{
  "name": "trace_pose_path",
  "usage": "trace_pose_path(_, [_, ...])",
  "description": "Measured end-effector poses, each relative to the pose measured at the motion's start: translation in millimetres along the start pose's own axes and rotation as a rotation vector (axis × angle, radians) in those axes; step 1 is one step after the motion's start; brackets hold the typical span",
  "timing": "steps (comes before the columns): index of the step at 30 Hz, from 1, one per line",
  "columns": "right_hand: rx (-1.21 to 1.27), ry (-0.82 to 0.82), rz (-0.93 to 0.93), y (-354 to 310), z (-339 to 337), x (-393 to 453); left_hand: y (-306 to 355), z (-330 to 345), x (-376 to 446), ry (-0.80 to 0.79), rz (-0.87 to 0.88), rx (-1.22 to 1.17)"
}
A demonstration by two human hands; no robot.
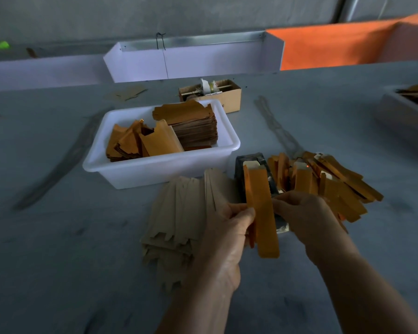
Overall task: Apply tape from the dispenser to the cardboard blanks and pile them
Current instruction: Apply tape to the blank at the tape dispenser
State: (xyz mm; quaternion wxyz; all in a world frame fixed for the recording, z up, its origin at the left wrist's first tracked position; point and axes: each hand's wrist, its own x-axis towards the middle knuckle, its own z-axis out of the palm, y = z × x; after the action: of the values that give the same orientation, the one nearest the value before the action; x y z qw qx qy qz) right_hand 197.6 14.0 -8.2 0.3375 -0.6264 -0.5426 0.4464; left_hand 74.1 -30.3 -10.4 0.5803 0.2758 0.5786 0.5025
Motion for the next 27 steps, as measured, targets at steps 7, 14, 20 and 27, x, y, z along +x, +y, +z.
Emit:
trace_pose_path(7, [0.291,0.011,0.030,-3.5,3.6,-5.7,-1.6,-1.7,-2.6,-0.003,0.054,0.056])
trace_pose_path(14, [-0.105,0.229,-0.144,7.0,7.1,-25.9,-2.1,-1.4,-2.3,-0.005,0.058,0.051])
trace_pose_path(20, [-0.164,0.274,-0.167,12.1,14.3,-29.3,-1.9,-1.7,-3.3,-0.030,0.079,0.026])
trace_pose_path(27, [-0.179,0.359,-0.235,19.1,21.6,-29.5,1.5,1.4,-3.9,-0.063,0.182,0.113])
